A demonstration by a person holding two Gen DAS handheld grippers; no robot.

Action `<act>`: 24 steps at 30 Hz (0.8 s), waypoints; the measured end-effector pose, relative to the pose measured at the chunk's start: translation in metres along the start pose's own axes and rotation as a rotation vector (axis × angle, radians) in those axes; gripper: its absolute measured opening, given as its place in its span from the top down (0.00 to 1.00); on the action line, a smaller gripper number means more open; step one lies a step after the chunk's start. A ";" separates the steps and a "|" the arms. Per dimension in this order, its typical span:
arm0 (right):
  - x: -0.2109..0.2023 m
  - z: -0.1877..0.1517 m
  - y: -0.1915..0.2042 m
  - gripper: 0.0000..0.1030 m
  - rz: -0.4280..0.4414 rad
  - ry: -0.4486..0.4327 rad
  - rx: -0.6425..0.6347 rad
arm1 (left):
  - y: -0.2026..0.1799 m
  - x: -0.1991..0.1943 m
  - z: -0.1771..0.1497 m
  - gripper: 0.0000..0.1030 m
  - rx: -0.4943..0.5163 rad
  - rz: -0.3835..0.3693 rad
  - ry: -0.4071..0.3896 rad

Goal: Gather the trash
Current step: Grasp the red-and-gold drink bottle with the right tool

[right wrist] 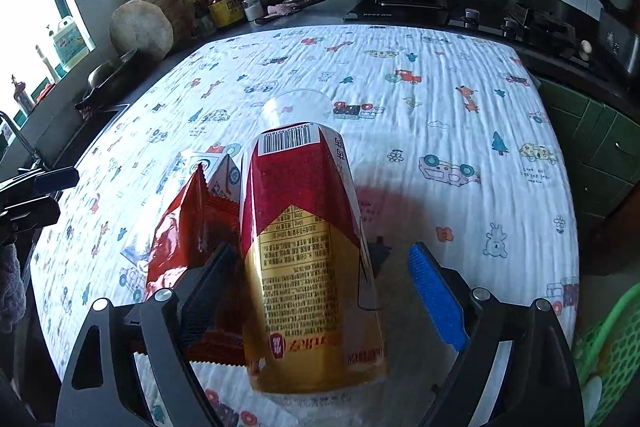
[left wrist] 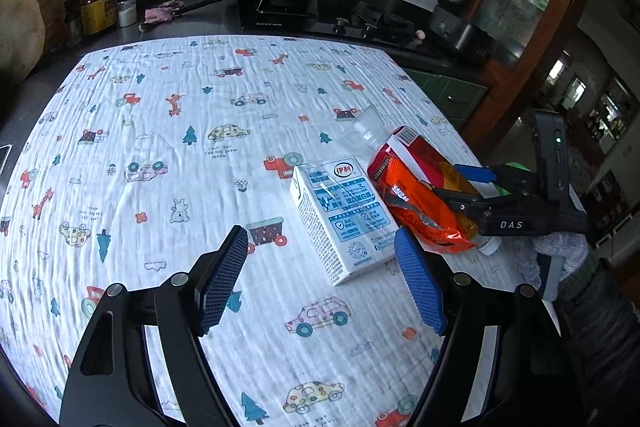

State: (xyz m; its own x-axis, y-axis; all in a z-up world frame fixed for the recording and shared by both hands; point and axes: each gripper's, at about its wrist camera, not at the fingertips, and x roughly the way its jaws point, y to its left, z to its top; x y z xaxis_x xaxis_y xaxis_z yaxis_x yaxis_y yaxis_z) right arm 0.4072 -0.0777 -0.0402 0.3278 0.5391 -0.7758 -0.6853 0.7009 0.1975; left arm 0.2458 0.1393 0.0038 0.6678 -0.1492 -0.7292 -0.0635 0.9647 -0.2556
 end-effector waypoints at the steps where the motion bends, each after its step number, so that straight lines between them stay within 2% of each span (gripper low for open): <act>1: 0.004 0.000 0.001 0.17 -0.001 0.004 -0.002 | 0.000 0.001 0.000 0.28 -0.001 -0.003 0.003; 4: 0.014 0.003 0.001 0.20 0.009 0.019 -0.005 | -0.003 0.005 -0.001 0.28 0.002 -0.011 0.012; 8: 0.019 0.002 0.001 0.36 0.034 0.032 0.006 | -0.010 0.010 -0.002 0.28 0.011 -0.030 0.027; 14: 0.005 -0.007 0.000 0.36 0.028 0.008 0.019 | -0.031 0.018 -0.004 0.28 0.036 -0.075 0.046; 24: -0.052 -0.033 -0.014 0.37 0.016 -0.064 0.057 | -0.077 0.033 -0.014 0.30 0.067 -0.143 0.090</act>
State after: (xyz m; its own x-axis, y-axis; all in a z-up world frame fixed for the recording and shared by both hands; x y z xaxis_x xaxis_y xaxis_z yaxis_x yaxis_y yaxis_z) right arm 0.3787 -0.1309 -0.0228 0.3593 0.5780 -0.7327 -0.6536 0.7163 0.2445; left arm 0.2621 0.0567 -0.0097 0.5970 -0.3017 -0.7434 0.0788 0.9441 -0.3200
